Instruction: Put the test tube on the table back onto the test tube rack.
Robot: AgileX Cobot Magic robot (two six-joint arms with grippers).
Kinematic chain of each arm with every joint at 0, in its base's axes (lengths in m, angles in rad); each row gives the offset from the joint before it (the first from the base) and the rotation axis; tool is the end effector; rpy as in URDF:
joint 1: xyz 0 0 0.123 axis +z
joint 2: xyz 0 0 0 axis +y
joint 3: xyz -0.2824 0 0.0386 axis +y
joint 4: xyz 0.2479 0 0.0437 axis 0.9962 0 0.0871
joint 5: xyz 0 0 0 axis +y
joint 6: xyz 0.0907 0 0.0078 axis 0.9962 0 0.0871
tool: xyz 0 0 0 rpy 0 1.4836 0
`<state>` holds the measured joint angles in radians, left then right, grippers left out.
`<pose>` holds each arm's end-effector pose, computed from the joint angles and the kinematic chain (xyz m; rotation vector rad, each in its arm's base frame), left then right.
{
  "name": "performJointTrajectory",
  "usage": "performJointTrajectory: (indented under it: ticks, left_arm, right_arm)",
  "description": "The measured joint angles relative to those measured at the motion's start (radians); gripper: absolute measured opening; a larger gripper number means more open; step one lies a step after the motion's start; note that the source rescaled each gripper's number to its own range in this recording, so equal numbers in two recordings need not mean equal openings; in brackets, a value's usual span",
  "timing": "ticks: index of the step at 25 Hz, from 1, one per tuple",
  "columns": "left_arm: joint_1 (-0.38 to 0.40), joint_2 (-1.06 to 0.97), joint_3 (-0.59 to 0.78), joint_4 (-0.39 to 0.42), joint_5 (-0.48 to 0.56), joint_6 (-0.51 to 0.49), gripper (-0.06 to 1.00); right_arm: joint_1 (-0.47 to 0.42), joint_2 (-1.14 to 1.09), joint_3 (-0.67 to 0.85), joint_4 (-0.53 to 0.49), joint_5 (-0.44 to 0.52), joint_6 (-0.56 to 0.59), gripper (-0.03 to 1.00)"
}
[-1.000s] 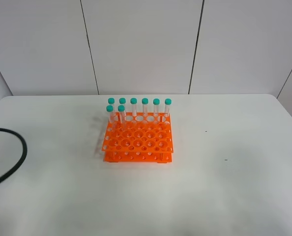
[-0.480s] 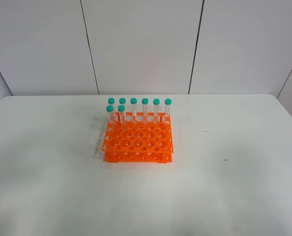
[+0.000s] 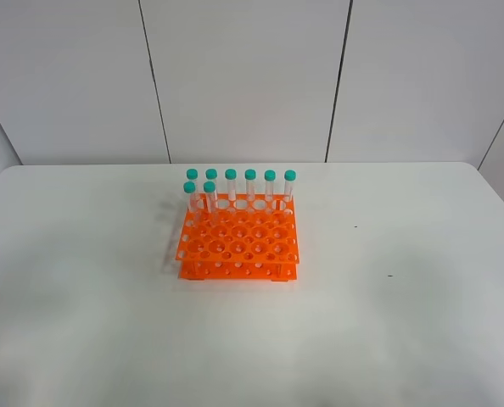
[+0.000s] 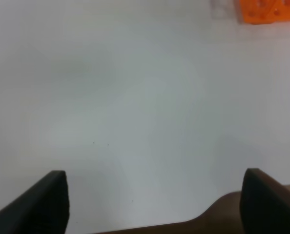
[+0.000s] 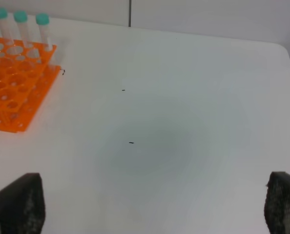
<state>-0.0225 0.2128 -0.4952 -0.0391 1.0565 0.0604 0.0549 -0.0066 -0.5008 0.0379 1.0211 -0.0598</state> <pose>0.0282 -0.0037 0.2736 0.0900 2.2553 -0.0284 -0.0046 0.0027 0.2807 -0.1155 1.9936 0.0419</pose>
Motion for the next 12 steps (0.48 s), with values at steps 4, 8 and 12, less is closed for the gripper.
performJointTrajectory:
  ticks: [4, 8, 12]
  left_arm:
    - [0.008, 0.000, 0.000, 0.000, 0.000, 0.000, 0.99]
    - [0.008, -0.002, 0.000, 0.000, 0.000, 0.000, 0.99]
    - [0.008, -0.082, 0.000, 0.000, 0.000, 0.000, 0.99]
  right_arm:
    - [0.000, 0.000, 0.000, 0.000, 0.000, 0.000, 1.00]
    - [0.000, 0.000, 0.000, 0.000, 0.000, 0.000, 1.00]
    - [0.000, 0.000, 0.000, 0.000, 0.000, 0.000, 1.00]
